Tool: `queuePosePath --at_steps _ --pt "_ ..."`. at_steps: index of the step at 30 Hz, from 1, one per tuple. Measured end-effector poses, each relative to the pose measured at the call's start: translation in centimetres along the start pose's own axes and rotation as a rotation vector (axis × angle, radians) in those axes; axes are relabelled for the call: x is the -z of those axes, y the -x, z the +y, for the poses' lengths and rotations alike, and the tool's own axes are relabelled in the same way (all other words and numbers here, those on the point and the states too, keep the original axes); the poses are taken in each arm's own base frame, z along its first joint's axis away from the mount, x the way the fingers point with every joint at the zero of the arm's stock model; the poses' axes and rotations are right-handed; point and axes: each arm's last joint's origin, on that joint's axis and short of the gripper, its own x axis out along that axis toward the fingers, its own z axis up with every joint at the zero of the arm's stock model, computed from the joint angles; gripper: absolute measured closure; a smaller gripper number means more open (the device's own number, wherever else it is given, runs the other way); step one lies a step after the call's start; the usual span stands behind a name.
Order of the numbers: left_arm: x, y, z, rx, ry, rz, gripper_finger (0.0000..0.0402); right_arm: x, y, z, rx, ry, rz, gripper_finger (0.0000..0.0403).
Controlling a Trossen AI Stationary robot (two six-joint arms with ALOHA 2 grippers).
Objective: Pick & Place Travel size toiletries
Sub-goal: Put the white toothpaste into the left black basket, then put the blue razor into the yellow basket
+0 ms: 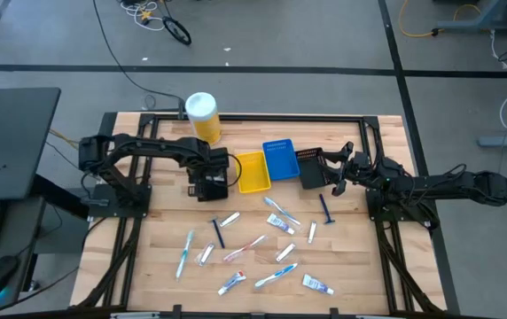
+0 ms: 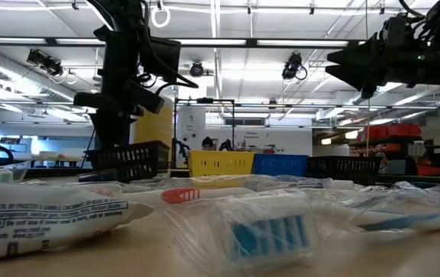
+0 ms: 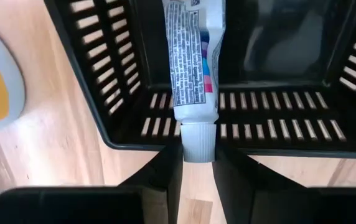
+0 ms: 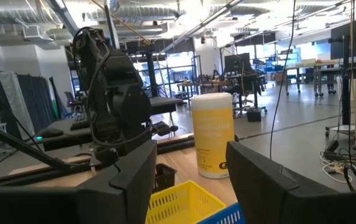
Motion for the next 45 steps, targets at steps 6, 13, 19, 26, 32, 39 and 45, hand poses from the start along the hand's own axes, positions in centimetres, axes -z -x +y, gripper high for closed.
queuePosePath --at_steps 6,13,19,26,32,39,45 --pt "0.0 0.1 0.0 -0.003 -0.018 0.001 0.0310 0.0 0.0 0.0 0.000 0.000 0.000 0.0199" --pt "-0.8 1.5 0.5 -0.014 -0.034 -0.044 0.0278 0.0 0.0 0.0 0.000 -0.035 0.000 0.0199" --pt "-1.1 1.9 0.5 -0.034 -0.077 -0.054 0.0211 0.0 0.0 0.0 0.000 -0.045 0.000 0.0199" --pt "-1.0 2.4 -1.1 -0.027 -0.008 -0.056 0.0183 0.4 0.0 0.1 -0.032 -0.104 0.048 0.0199" --pt "0.5 4.0 -1.8 -0.017 0.084 -0.033 0.0182 0.3 -0.7 0.3 0.002 -0.123 0.099 0.0199" --pt "4.0 9.2 -1.2 -0.010 0.283 -0.286 0.0182 -1.7 -4.4 1.8 -0.024 -0.082 0.334 0.0199" --pt "6.5 11.5 -1.2 0.035 0.493 -0.535 0.0182 -0.8 -7.0 3.7 -0.059 -0.076 0.517 0.0199"
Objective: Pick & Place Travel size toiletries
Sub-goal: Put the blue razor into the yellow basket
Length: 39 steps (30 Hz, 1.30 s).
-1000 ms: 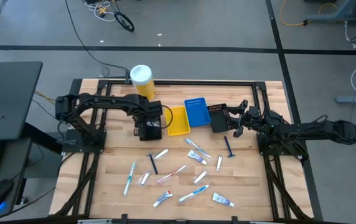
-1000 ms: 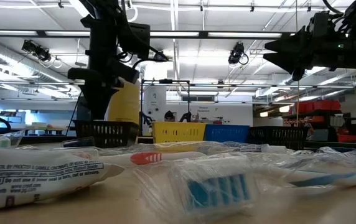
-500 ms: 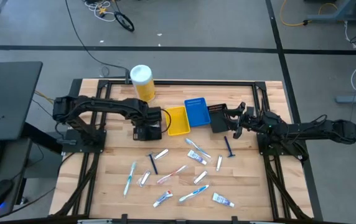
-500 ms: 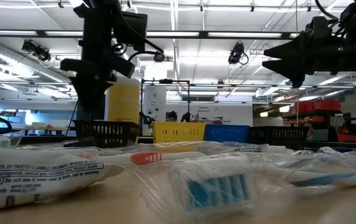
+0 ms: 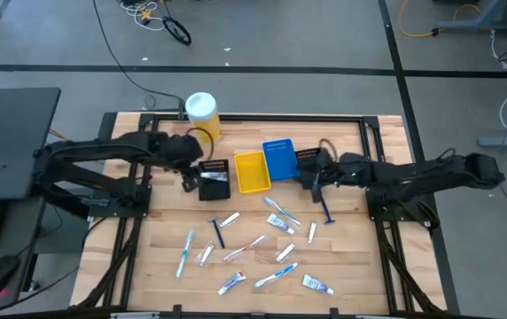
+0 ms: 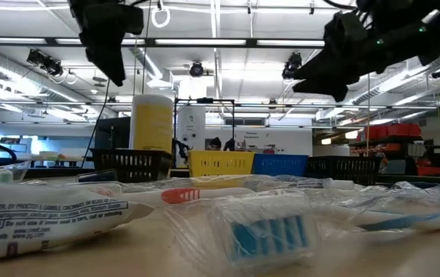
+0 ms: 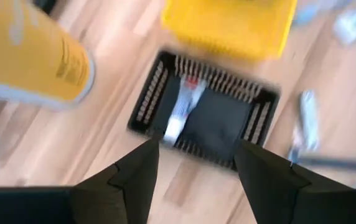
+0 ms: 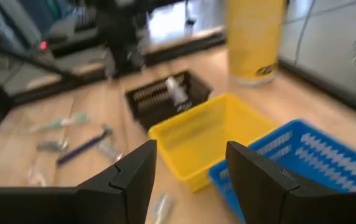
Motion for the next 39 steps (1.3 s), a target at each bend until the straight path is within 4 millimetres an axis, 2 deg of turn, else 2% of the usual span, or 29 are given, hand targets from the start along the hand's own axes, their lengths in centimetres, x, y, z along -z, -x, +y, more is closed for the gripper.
queuePosePath --at_steps 4,8,12,19,28,33,36,39 --pt "1.6 -0.4 -0.4 0.034 0.041 -0.069 0.0182 1.4 -1.9 1.3 -0.042 -0.002 0.066 0.0199" --pt "3.1 -2.4 -1.8 0.108 0.046 -0.138 0.0182 2.9 -3.5 2.4 -0.086 0.011 0.086 0.0199" --pt "4.7 -4.7 -3.8 0.259 -0.065 -0.223 0.0182 3.6 -4.3 2.7 -0.100 0.102 0.081 0.0199" --pt "7.0 -7.6 -5.9 0.491 -0.158 -0.325 0.0182 3.5 -4.4 2.4 -0.040 0.149 0.063 0.0199" --pt "8.6 -10.2 -8.2 0.474 -0.381 -0.268 0.0182 3.5 -4.4 2.2 0.009 0.188 0.054 0.0199" --pt "9.4 -11.7 -9.4 0.455 -0.422 -0.225 0.0182 3.5 -4.4 2.2 0.009 0.189 0.058 0.0199" --pt "9.8 -12.1 -10.3 0.485 -0.451 -0.229 0.0182 3.5 -4.4 2.2 0.009 0.189 0.058 0.0199" --pt "10.3 -12.2 -11.3 0.505 -0.568 -0.265 0.0182 3.5 -4.4 2.2 0.008 0.188 0.055 0.0199"
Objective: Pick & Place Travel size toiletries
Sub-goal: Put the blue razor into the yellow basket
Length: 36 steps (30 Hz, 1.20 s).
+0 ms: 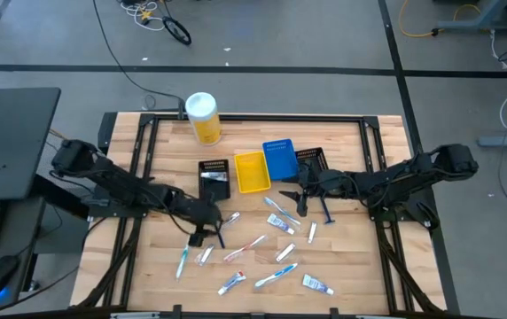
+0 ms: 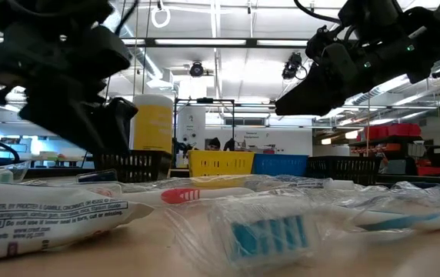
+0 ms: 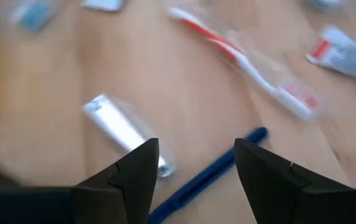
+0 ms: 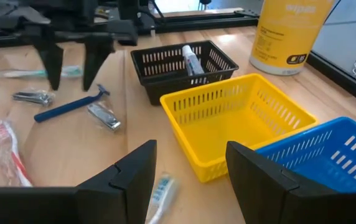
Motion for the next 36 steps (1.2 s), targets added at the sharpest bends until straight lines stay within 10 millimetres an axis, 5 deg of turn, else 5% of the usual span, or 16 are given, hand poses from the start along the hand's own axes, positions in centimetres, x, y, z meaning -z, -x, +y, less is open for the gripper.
queuePosePath --at_steps 8,36 --pt "0.81 -0.86 -0.98 -0.020 -0.196 0.048 0.0182 -0.12 0.00 0.02 -0.002 -0.003 -0.013 0.0199" --pt "0.76 -0.83 -0.99 -0.027 -0.119 0.043 0.0182 -0.12 0.01 0.01 -0.003 -0.003 -0.014 0.0199"
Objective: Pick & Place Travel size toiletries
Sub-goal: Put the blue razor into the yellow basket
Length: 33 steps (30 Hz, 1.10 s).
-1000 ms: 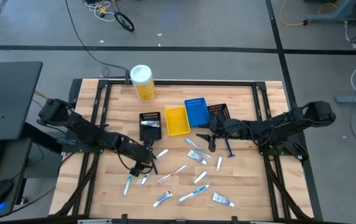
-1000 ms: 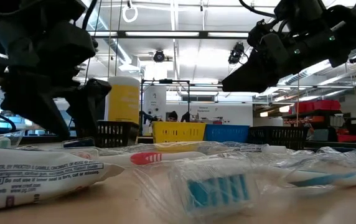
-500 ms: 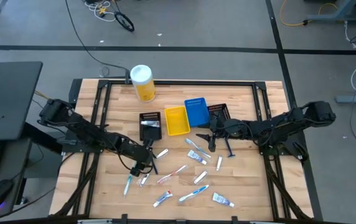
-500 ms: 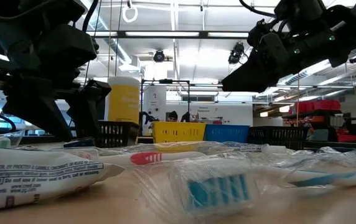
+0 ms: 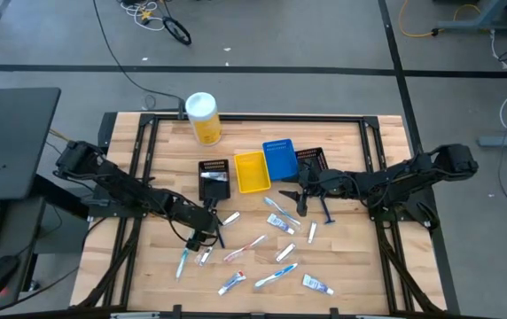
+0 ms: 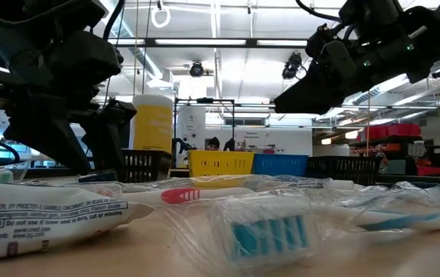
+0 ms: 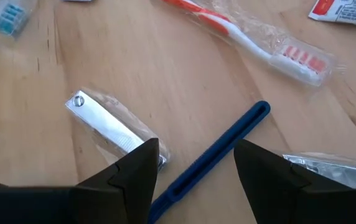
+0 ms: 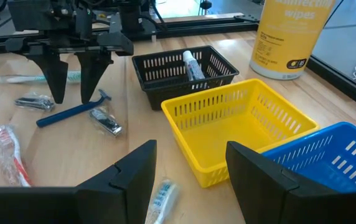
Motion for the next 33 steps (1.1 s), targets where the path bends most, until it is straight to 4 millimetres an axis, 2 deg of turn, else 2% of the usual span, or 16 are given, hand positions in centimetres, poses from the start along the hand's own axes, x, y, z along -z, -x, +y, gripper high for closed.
queuePosePath --at_steps 6,19,29,33 --pt "0.00 0.01 -0.05 0.018 -0.053 -0.001 0.0186 0.00 0.00 0.00 0.000 0.000 0.000 0.0199" --pt "0.37 0.01 -0.02 0.020 -0.147 0.035 0.0256 0.00 0.00 0.00 0.000 0.000 0.000 0.0199" --pt "0.51 0.01 0.09 0.085 -0.157 0.041 0.0258 0.00 0.00 0.00 0.000 0.000 0.000 0.0199" --pt "0.43 -0.03 0.60 0.052 -0.155 0.044 0.0257 0.00 0.00 0.00 0.000 0.000 0.000 0.0199"
